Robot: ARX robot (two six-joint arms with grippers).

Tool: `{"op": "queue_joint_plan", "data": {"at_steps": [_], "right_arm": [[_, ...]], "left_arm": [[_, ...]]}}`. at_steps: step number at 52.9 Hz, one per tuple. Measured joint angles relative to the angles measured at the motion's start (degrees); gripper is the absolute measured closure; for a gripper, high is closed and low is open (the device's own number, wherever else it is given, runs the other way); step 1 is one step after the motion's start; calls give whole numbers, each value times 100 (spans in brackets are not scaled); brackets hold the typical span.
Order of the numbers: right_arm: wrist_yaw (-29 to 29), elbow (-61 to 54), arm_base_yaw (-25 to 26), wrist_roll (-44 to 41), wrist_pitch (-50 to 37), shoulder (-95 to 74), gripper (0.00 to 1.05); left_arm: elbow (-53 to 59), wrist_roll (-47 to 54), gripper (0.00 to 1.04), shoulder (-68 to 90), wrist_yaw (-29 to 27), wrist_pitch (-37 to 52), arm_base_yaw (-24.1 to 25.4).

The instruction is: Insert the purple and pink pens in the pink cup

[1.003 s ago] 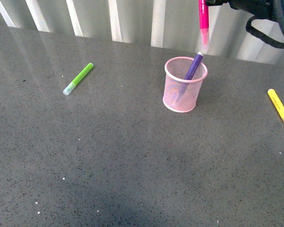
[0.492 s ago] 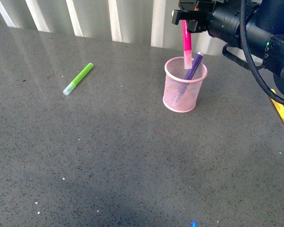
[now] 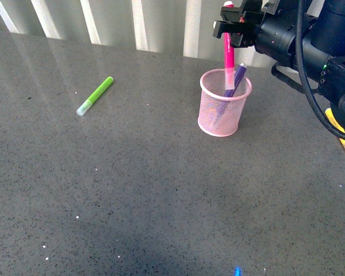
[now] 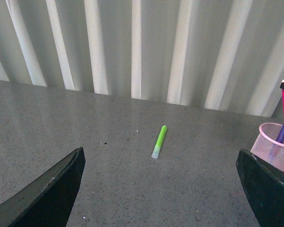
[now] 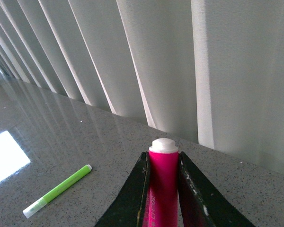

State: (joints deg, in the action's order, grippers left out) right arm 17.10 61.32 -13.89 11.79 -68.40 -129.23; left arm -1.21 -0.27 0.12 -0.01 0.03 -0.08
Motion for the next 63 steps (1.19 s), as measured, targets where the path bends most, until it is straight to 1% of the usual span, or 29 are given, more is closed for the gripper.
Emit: {"op": "queue_joint_plan", "data": {"at_steps": [10, 14, 22, 24, 25, 28, 31, 35, 39, 45, 47, 50, 53, 55, 59, 63], "right_arm": [[-2, -7, 24, 7, 0, 0, 61], [-7, -11, 28, 9, 0, 0, 50], [-52, -63, 42, 9, 17, 15, 23], [-103, -90, 48, 9, 39, 44, 16], [-114, -96, 50, 11, 44, 55, 14], [-328, -166, 81, 17, 70, 186, 5], [-721, -317, 144, 2, 94, 459, 8], [-1182, -562, 245, -179, 175, 907, 7], [-1624, -1043, 450, -435, 208, 1681, 7], [-1738, -1801, 778, -726, 146, 2804, 7], [-1718, -2055, 872, -774, 42, 3141, 7], [-1478, -2516, 1062, -804, -4, 3799, 7], [-1207, -3176, 1346, -935, 109, 4828, 7], [-949, -3622, 1578, -977, 337, 5602, 7], [-671, -4148, 1950, -960, 887, 6649, 7], [-621, -4625, 2343, -1016, 1458, 7591, 8]], "left_arm": [[0, 0, 7, 0, 0, 0, 0], [0, 0, 7, 0, 0, 0, 0], [0, 0, 7, 0, -2, 0, 0], [0, 0, 7, 0, 0, 0, 0], [0, 0, 7, 0, -2, 0, 0], [0, 0, 7, 0, 0, 0, 0], [0, 0, 7, 0, 0, 0, 0], [0, 0, 7, 0, 0, 0, 0], [0, 0, 7, 0, -2, 0, 0], [0, 0, 7, 0, -2, 0, 0], [0, 0, 7, 0, 0, 0, 0], [0, 0, 7, 0, -2, 0, 0], [0, 0, 7, 0, 0, 0, 0], [0, 0, 7, 0, 0, 0, 0], [0, 0, 7, 0, -2, 0, 2], [0, 0, 7, 0, -2, 0, 0]]}}
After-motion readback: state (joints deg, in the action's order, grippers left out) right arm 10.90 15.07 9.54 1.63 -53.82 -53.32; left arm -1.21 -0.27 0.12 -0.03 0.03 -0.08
